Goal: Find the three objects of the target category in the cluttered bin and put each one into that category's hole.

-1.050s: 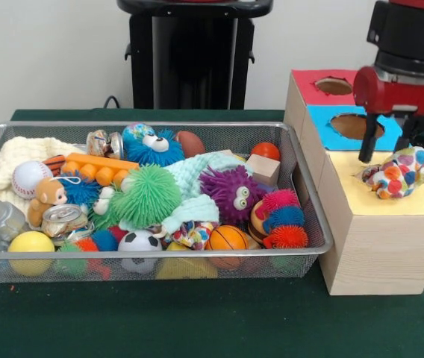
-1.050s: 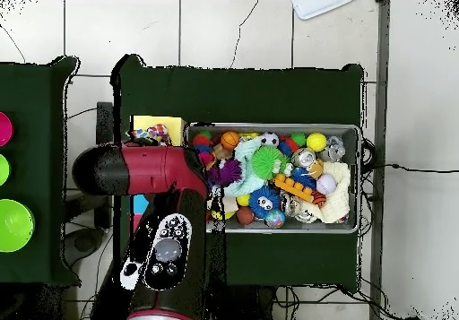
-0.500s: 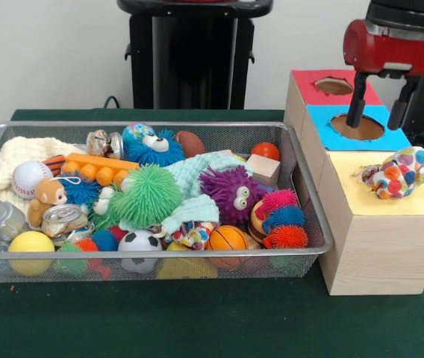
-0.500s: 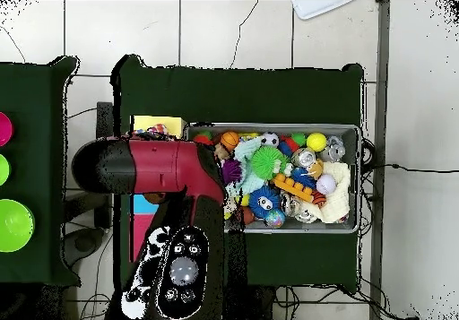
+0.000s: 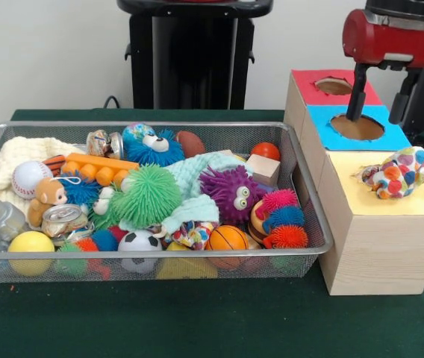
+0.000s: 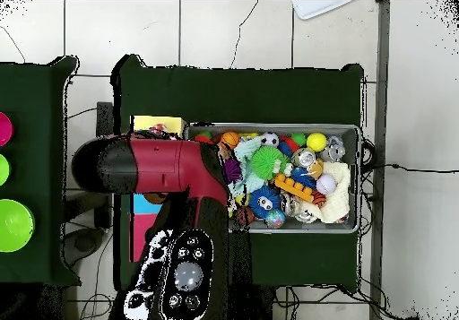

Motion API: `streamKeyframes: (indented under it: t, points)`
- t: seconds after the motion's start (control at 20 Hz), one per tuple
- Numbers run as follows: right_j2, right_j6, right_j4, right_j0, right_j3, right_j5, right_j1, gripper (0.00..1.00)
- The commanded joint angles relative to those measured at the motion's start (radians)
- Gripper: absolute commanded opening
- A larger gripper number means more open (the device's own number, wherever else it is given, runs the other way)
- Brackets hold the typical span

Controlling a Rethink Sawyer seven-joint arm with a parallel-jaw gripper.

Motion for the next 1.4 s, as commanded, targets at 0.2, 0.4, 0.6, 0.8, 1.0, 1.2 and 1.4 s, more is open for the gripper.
streamKeyframes:
  t: [0.2,0.4,0.6,0.8,1.0,1.2,1.4]
  points:
    - [0.100,0.089,0.016,-0.049,0.072,0.105,-0.049,1.00]
    - [0.102,0.096,0.024,-0.049,0.066,0.145,-0.073,1.00]
    - [0.111,0.096,0.028,-0.055,0.055,0.169,-0.084,1.00]
    - [0.112,0.068,0.006,-0.069,0.036,0.170,-0.083,1.00]
    - [0.123,0.012,-0.021,-0.103,0.012,0.173,-0.083,1.00]
    - [0.155,-0.052,-0.042,-0.150,-0.009,0.181,-0.076,1.00]
    - [0.190,-0.095,-0.056,-0.198,-0.036,0.175,-0.063,1.00]
